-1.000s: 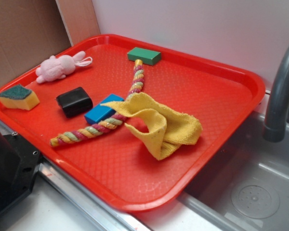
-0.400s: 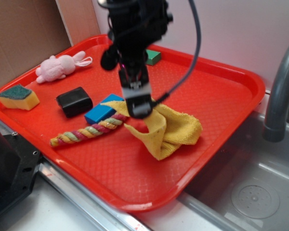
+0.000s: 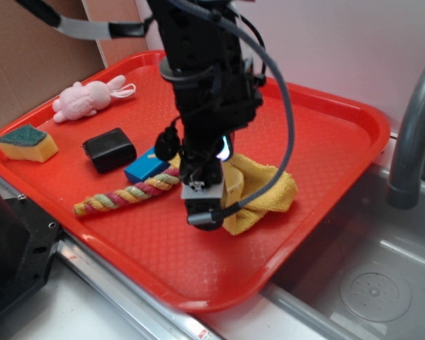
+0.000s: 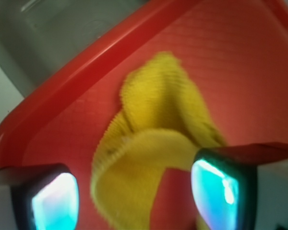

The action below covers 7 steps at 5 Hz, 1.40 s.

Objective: Grab the yellow cloth.

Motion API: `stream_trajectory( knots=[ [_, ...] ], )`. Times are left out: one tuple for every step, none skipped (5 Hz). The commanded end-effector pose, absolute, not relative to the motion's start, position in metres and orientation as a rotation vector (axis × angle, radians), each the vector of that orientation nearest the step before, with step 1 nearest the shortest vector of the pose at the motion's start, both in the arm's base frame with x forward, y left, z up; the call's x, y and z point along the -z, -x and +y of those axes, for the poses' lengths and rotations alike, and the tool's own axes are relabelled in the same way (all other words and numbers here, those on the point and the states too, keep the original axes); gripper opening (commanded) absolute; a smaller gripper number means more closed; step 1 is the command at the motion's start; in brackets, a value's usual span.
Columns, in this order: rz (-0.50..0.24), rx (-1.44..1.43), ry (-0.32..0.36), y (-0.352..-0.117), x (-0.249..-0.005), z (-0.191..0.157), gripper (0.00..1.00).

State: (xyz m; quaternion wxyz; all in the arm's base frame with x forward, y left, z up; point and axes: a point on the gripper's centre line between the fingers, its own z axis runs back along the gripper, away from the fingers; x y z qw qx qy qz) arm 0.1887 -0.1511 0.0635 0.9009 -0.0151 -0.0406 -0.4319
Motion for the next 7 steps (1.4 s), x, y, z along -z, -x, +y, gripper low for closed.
stream_trajectory(
  knots=[
    [-0.040,0.908,0.011,-0.208,-0.017,-0.161,1.00],
    [-0.052,0.832,-0.028,-0.223,-0.015,-0.149,0.95],
    [-0.073,0.739,-0.028,-0.236,-0.025,-0.127,0.00],
    [-0.091,0.635,-0.037,-0.246,-0.036,-0.100,0.00],
    [-0.080,0.554,-0.008,-0.243,-0.047,-0.079,0.00],
    [-0.100,0.396,-0.044,-0.230,-0.066,-0.057,0.00],
    [-0.129,0.262,-0.045,-0.214,-0.090,-0.041,0.00]
  ],
)
